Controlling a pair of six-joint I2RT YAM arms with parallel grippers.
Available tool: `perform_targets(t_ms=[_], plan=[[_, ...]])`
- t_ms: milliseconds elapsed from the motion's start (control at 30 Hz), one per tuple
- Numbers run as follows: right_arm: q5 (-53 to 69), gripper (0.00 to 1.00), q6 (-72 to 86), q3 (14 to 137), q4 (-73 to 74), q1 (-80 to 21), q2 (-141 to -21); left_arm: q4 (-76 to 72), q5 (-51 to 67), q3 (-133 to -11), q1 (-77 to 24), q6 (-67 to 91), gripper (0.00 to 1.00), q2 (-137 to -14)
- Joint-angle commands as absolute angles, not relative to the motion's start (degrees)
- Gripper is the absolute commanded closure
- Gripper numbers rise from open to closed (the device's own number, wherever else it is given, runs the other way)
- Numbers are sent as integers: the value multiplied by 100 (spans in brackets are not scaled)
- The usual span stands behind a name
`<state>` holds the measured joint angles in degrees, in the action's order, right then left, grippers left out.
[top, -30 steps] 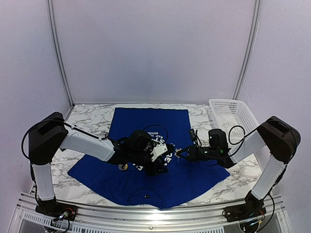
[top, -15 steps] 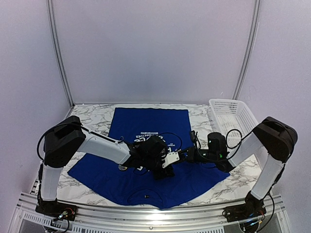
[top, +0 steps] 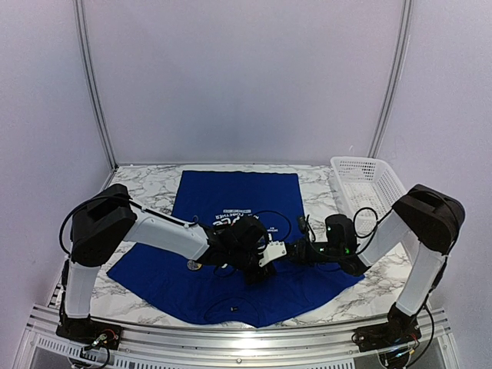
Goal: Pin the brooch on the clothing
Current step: Position the brooch on the flattened clothing.
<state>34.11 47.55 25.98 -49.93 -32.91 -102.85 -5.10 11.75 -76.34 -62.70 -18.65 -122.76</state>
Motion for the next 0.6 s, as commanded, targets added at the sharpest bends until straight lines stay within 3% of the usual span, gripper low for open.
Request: perform_targets(t_ms=[0,567], plan=[[3655,100,4746,2662,-4701,-3339,-10421,-158,1314,-7578,-6328,-1772,100,-12156],[4133,100,4448,2913,-3916,-3335,-10666,-288,1107,-7501,-6328,-1837,100,-12129]])
